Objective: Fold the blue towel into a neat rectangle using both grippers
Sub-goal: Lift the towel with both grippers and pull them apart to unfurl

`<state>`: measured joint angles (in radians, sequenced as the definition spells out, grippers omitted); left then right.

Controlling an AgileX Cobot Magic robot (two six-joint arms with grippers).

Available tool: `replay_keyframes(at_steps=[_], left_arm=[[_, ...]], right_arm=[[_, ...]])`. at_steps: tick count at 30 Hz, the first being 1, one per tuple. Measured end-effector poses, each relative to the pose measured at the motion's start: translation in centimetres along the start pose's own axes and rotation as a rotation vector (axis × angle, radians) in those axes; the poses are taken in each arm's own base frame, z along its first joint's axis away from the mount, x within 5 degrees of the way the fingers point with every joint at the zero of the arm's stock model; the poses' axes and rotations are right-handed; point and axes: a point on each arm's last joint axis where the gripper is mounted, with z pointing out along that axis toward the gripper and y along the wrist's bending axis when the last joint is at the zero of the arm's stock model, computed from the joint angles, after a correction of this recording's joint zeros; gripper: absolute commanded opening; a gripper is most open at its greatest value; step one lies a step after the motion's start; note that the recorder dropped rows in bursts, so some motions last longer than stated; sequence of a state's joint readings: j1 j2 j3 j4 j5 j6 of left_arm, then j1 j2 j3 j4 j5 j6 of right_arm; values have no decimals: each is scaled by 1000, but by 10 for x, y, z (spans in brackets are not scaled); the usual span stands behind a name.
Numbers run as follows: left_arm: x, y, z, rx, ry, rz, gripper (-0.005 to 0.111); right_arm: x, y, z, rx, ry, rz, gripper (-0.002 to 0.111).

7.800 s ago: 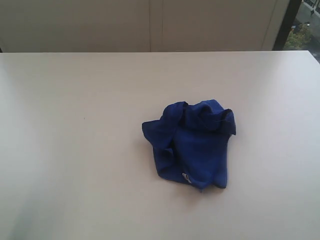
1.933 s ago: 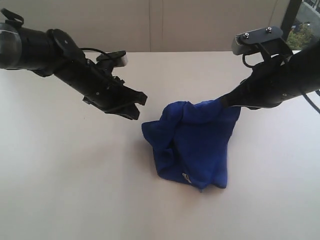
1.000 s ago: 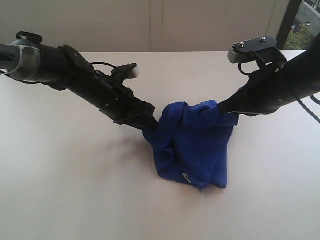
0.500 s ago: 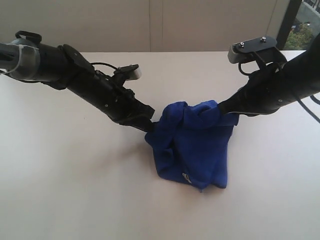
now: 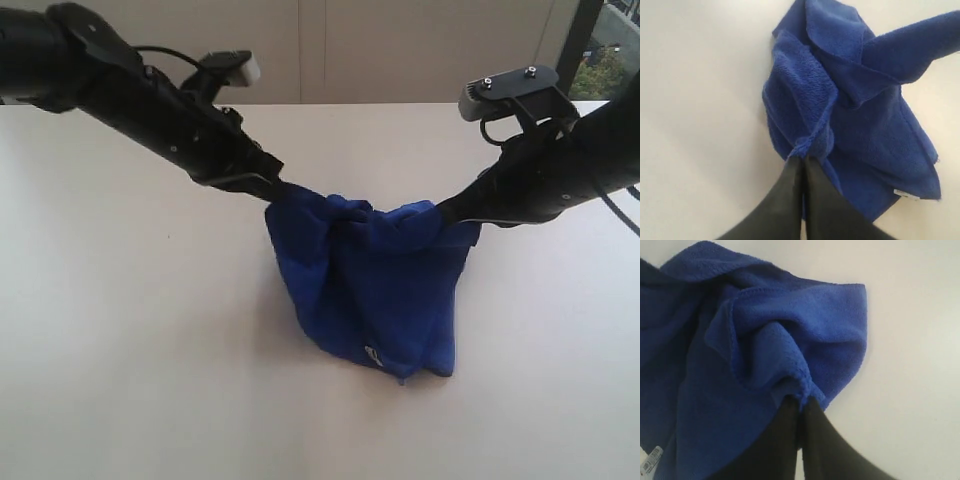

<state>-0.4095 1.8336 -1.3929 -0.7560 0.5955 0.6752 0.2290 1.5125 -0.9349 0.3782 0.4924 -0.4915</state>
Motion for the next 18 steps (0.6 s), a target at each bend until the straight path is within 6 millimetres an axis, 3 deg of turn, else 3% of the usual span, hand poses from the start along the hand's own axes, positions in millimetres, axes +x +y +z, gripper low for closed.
replay_keyframes(at_steps=[10,18], left_arm=[[-1,-15,-111,-83,-23,119,0],[10,-41,-171,-149,-33,203,0]], right_arm=[[-7,8,-69,64,-144,-78,0],[3,10,-112,151,-176,-69,0]])
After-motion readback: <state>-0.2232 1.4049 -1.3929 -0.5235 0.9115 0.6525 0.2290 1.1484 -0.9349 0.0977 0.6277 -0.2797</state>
